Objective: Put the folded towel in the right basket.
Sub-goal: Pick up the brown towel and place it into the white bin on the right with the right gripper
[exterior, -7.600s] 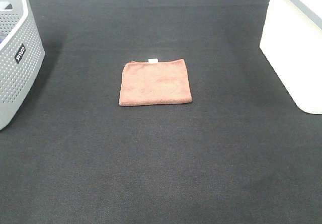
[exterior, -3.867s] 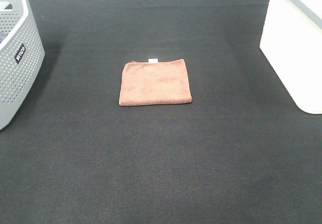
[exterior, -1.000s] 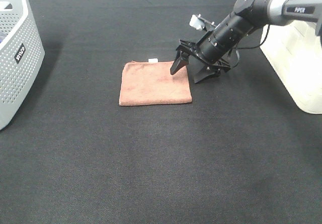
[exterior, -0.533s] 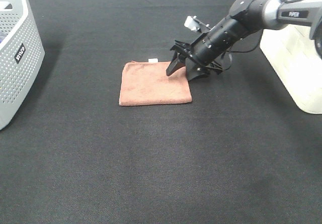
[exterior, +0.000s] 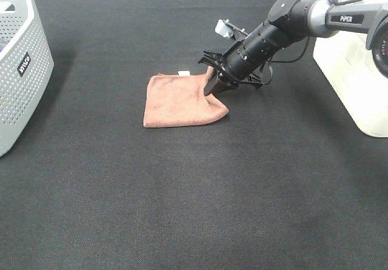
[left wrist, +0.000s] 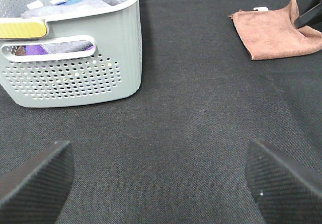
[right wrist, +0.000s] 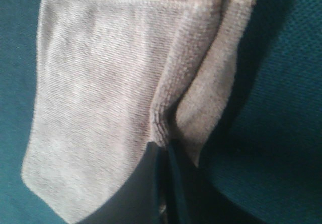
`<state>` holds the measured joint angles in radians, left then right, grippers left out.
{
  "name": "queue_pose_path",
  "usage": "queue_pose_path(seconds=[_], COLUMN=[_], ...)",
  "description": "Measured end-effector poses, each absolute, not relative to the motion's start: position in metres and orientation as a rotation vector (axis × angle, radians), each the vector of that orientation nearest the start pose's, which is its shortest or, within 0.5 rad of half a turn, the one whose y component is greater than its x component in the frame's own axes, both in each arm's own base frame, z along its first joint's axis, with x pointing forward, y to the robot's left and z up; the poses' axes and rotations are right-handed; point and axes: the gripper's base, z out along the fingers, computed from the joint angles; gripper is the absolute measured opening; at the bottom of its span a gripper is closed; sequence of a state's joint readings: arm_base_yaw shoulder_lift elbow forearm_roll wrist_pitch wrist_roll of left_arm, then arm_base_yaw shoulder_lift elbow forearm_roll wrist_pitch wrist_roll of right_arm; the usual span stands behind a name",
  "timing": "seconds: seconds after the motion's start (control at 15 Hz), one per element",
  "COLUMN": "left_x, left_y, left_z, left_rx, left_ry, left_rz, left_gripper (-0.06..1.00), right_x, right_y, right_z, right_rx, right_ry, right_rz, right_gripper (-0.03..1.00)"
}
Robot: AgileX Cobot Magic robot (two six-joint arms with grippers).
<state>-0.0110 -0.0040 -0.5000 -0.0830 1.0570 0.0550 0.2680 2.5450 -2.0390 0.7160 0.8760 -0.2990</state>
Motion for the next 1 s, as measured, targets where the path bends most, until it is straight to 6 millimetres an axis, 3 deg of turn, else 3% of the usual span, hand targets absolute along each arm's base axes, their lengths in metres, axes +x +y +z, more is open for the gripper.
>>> queue_pose_path(seconds=[0.2,0.53,0.73,1.0], left_x=[-0.006,-0.006,-0.006,-0.006], left_y=[-0.007,-0.007,-0.007,-0.007], left_z=[0.278,0.278,0.278,0.278], left_rx=[0.071,0.071,0.071,0.071], left_ry=[2.033,2.033,2.033,2.033], left_rz=[-0.072,-0.072,-0.072,-0.072], left_gripper=[0.87,0.87,0.87,0.87], right_x=[0.495,0.481,0.465,0.441], right_y=[0.182,0.18,0.174,0.155], right_z=[0.113,0.212,0.257,0.319], right_rx=[-0.283,-0.384,-0.474,-0.548], right_ry=[2.709,2.572,2.541,2.534], right_rz=[0.818,0.831,0.784,0.547], right_gripper=[0.0,0.0,0.0,0.0])
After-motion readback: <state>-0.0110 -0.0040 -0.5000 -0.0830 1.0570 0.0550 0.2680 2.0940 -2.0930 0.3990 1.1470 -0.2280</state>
